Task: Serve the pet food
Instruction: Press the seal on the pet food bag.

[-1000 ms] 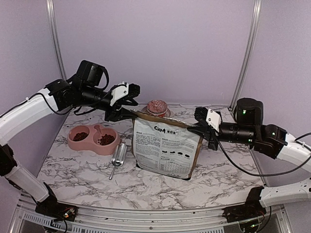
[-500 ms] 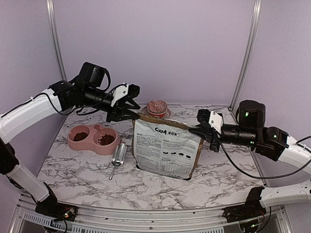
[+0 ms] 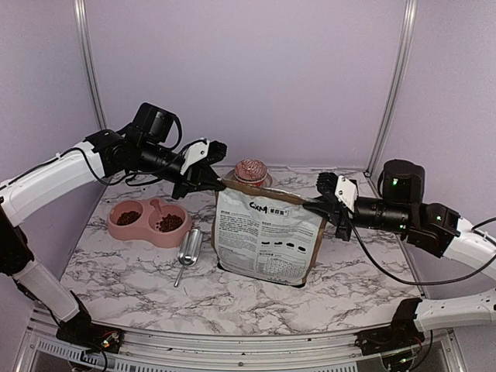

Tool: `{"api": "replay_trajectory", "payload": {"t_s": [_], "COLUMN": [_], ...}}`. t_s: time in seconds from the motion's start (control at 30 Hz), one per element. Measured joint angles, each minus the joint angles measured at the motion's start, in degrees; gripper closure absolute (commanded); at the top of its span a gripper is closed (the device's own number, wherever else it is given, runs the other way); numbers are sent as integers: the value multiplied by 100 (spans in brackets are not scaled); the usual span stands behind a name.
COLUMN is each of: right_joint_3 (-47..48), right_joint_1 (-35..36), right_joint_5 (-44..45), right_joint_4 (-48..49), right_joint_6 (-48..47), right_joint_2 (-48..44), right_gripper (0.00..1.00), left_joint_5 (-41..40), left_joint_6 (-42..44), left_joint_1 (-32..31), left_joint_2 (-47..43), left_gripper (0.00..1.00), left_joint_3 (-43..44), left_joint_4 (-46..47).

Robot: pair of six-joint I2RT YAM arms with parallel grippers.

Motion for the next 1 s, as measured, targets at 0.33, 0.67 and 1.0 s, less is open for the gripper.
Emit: {"api": "replay_trajectory", "payload": {"t_s": [0.33,0.67,1.0], "right_joint_3": [0,603,3274], "right_joint_1": [-256,-404,-107], "right_joint_5": [-166,-393,-828], "right_joint_4": [105,127,-1080], "right_joint_6": [-20,-20,164], "right_joint_2": [42,566,2247], "right_gripper": [100,40,33], "left_joint_5": [-828,-1882,-2094], "left_joint_6": [-586,-1176,-1751], "left_joint_1": [-192,-205,-170], "left_joint_2": [-195,-1043,-1228], "left_gripper": [100,100,100], "left_joint_3": [-199,-1241,-1392], "left_joint_4": [332,922,970]}}
